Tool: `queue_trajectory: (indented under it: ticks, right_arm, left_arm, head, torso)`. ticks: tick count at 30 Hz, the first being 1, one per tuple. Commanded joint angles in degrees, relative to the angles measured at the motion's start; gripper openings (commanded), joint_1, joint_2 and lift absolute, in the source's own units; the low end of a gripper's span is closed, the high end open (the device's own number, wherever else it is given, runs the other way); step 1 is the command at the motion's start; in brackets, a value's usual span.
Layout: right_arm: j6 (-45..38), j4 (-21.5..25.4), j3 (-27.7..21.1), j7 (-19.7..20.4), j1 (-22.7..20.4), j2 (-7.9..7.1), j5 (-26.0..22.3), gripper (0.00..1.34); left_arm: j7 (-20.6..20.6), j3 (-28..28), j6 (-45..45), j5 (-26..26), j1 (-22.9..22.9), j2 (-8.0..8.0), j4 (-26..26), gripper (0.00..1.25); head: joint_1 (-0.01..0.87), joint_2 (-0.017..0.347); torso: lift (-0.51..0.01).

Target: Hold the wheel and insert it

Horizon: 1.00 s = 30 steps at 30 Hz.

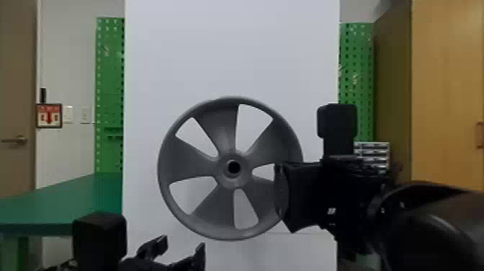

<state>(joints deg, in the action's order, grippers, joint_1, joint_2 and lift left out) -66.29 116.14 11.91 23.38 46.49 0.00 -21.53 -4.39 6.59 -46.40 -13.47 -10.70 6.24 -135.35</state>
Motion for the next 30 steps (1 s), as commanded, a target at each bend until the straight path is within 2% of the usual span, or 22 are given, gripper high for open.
queue_trajectory:
  ticks: [1, 15, 30]
  right_arm:
    - [0.28, -0.12, 0.13, 0.00, 0.01, 0.05, 0.00, 0.13]
    - [1.78, -0.48, -1.10, 0.00, -0.26, 0.05, 1.41, 0.13]
    - [3.01, -4.43, -0.83, 0.00, 1.24, 0.05, 0.18, 0.13]
  left_arm:
    - [0.00, 0.09, -0.01, 0.03, -0.03, 0.00, 0.00, 0.75]
    - [0.17, 0.26, -0.01, 0.20, -0.20, 0.00, 0.00, 0.75]
    - [0.35, 0.70, -0.01, 0.38, -0.38, 0.00, 0.18, 0.75]
  head:
    - [0.000, 0.037]
    - [0.000, 0.037]
    - [0.000, 0.037]
  torso:
    - [-0.486]
    - [-0.486]
    - [-0.486]
